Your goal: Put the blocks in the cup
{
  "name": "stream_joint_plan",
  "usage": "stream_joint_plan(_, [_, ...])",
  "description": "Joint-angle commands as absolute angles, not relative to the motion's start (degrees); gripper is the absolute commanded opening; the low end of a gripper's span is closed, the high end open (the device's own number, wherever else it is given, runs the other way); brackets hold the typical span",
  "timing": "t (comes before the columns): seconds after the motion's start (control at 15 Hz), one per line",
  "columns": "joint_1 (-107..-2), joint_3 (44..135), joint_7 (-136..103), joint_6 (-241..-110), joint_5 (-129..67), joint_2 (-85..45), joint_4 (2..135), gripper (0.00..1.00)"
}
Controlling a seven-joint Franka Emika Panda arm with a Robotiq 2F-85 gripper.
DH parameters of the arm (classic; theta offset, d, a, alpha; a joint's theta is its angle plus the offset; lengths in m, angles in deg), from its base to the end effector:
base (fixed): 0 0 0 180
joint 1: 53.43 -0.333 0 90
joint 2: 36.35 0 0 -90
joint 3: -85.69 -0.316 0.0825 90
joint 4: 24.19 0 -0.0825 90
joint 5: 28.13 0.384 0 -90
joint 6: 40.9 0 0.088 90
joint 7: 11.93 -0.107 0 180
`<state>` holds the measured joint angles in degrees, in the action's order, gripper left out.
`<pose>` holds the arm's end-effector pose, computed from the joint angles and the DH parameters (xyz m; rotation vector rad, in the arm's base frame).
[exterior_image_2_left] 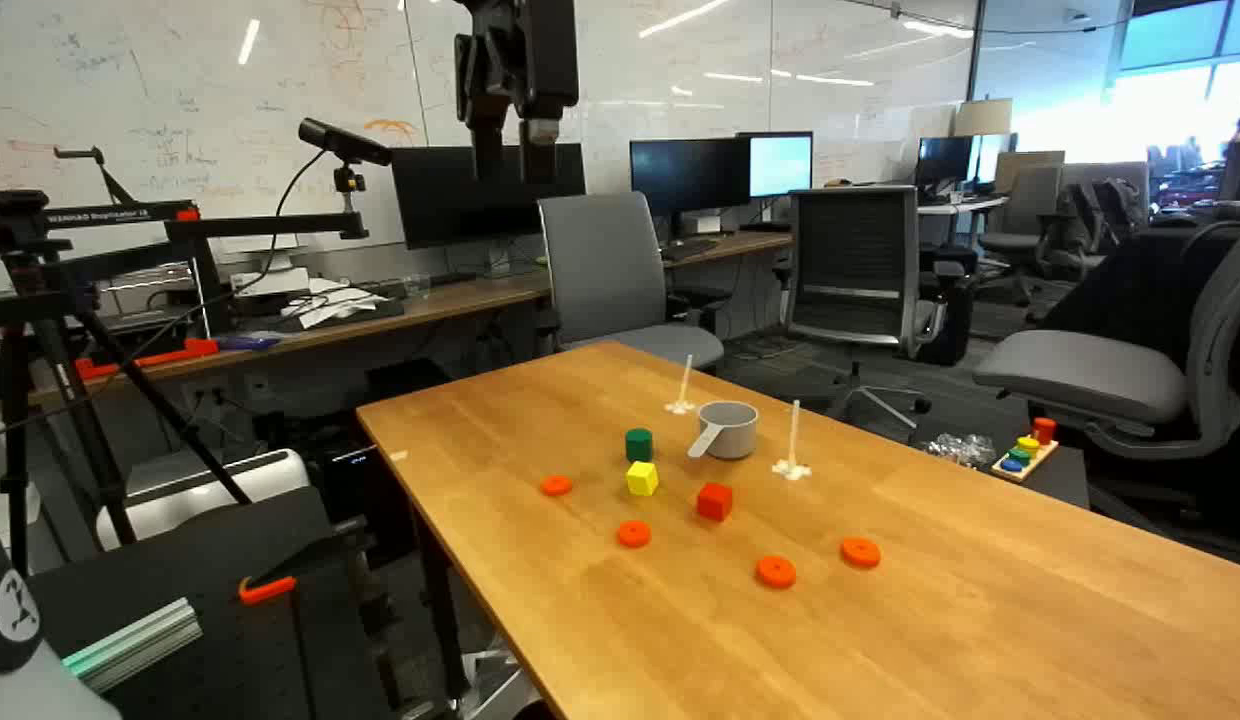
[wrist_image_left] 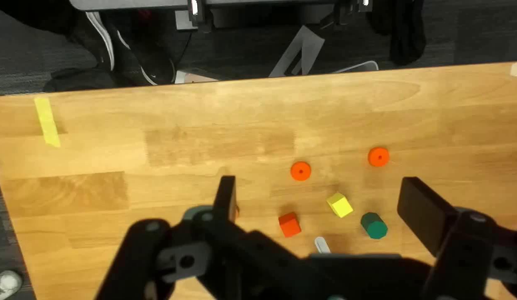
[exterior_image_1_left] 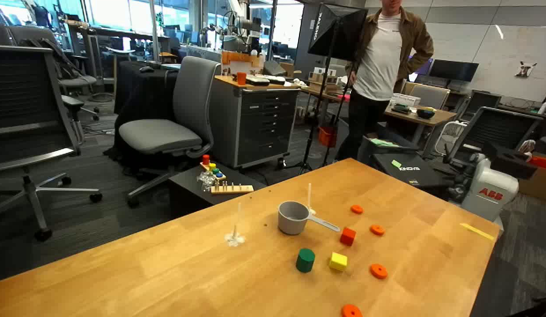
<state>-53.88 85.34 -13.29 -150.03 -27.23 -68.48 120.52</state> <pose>0.3694 0.0064 0.4611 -3.1297 0.0257 0.0946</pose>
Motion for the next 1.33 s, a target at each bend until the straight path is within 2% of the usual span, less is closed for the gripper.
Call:
stream_joint_plan(0.0, [-53.8, 85.3, -13.2, -149.9, -27.2, -68.5, 120.4, 1.0])
stream_joint_plan(1.27, [-53.3, 85.4, -13.6, -150.0, -27.2, -68.4, 120.5, 1.0])
